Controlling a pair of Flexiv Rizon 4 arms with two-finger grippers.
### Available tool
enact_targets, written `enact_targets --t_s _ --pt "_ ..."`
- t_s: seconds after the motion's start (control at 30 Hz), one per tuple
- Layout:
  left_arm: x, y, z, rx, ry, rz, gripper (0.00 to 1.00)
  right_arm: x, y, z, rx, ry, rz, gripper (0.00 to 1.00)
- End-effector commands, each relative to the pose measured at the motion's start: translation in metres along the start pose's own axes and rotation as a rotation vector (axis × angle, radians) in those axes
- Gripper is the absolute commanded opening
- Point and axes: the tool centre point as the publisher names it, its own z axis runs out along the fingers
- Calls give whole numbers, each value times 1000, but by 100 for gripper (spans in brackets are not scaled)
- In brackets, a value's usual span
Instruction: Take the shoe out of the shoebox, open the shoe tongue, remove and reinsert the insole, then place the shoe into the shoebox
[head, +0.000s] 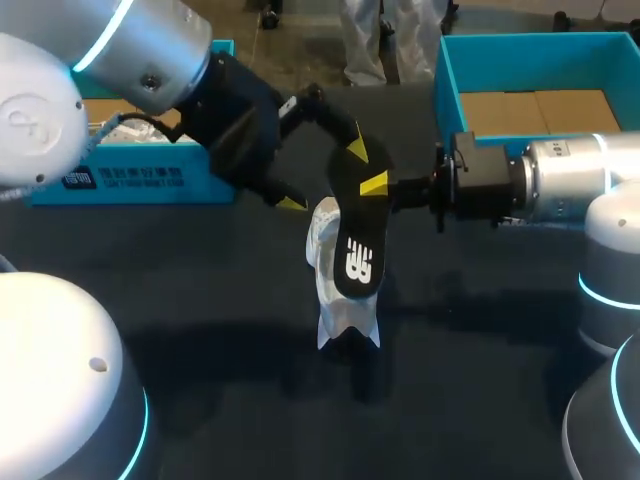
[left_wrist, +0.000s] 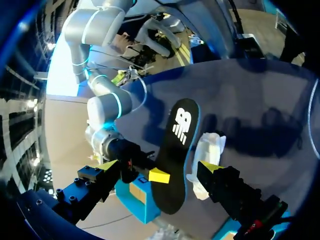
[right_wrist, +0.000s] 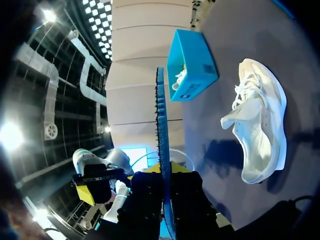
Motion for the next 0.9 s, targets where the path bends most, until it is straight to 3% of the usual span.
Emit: enact_targets --t_s 0.03,0.37,0.9 --pt "-15 9 -3 11 148 10 100 1 1 1 2 -12 2 0" --pt "-16 16 0 1 333 48 100 -1 1 1 3 -23 11 0" --pt "-17 18 11 -2 497 104 100 -2 4 2 8 -39 13 0"
